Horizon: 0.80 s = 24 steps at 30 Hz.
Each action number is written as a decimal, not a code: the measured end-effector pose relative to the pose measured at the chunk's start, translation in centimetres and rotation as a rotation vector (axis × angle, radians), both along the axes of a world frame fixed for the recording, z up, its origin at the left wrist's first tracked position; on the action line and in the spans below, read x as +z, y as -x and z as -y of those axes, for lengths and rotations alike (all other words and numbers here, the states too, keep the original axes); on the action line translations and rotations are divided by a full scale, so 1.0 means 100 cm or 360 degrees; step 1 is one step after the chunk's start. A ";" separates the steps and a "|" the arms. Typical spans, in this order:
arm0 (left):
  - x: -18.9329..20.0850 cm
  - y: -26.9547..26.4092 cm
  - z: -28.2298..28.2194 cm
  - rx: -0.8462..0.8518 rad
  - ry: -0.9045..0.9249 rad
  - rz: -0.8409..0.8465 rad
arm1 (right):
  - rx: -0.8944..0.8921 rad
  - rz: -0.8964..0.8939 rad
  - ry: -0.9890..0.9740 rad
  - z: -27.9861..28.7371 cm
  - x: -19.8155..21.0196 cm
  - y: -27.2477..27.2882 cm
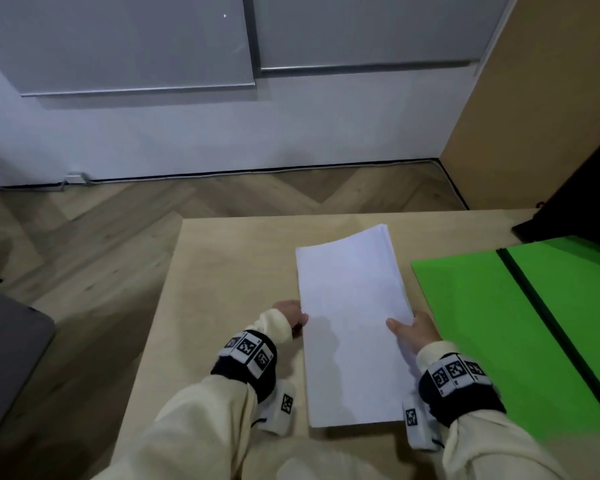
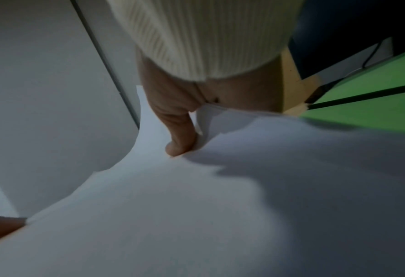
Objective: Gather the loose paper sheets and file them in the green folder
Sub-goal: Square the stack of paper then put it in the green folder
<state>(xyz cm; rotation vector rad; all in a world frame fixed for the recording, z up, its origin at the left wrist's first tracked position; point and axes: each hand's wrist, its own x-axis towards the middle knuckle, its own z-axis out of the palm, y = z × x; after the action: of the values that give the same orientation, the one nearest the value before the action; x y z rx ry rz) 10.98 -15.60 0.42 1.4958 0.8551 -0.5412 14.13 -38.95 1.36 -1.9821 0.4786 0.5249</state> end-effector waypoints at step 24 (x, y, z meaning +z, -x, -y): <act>-0.029 -0.091 0.317 0.0081 -0.0389 -0.0301 | -0.0468 -0.0228 0.0414 0.349 -0.012 -0.088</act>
<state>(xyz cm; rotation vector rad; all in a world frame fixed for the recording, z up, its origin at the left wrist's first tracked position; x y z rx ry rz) 20.04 -47.29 -2.52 1.6568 1.1365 -0.5617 22.93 -73.81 0.17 -2.0774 0.9523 0.4361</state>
